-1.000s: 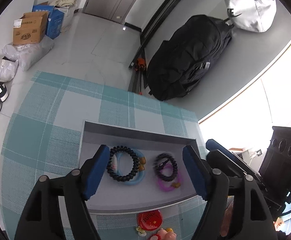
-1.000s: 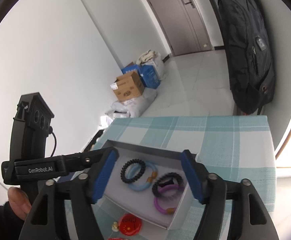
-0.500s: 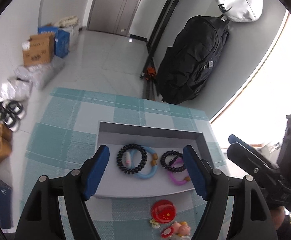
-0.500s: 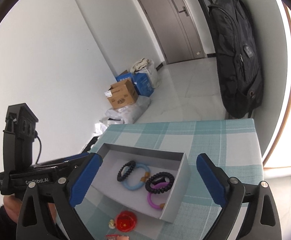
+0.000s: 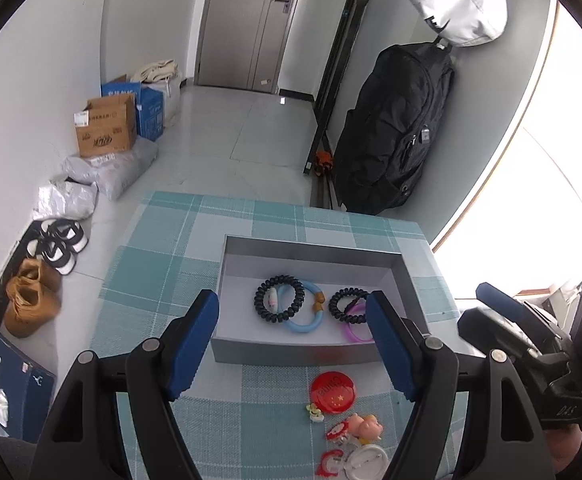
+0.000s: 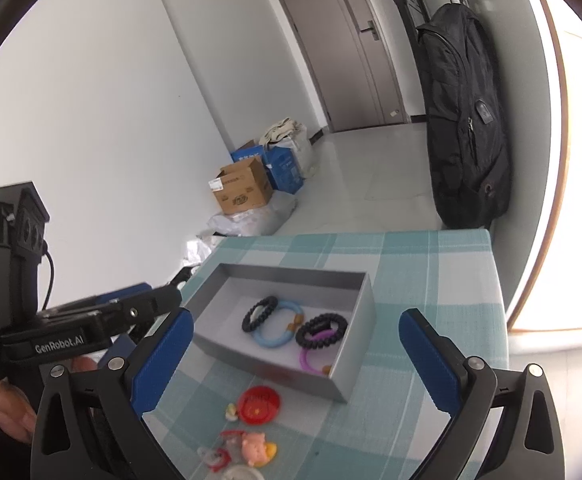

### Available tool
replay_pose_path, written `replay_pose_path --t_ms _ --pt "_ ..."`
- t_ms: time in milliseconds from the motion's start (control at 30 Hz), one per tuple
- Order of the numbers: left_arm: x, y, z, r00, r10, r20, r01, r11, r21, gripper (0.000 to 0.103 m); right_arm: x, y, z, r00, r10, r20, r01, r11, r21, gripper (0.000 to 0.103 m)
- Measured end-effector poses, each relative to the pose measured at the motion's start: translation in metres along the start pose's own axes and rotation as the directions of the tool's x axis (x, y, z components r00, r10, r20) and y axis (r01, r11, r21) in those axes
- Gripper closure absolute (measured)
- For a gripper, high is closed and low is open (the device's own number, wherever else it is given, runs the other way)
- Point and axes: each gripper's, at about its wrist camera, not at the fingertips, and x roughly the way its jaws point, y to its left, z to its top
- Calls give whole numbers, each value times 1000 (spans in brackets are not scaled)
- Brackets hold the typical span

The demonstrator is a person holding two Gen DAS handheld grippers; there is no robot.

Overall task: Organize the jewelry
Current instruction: 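Withdraw both tools from the box toward the remaining trinkets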

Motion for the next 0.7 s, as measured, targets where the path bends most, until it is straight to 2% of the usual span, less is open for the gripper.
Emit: replay_pose_path --t_ms 300,467,700 --pt "-14 -7 -23 1000 0 -10 0 1000 -7 25 -14 3 -20 999 -30 -35 29 1000 -12 0" --pt "-18 -7 -38 999 -7 -38 7 1000 -13 24 -15 2 -41 993 -40 -108 40 999 -5 0" --pt "-16 3 -57 995 -35 -90 28 997 -74 23 -15 11 -64 982 -34 -188 24 998 -58 0"
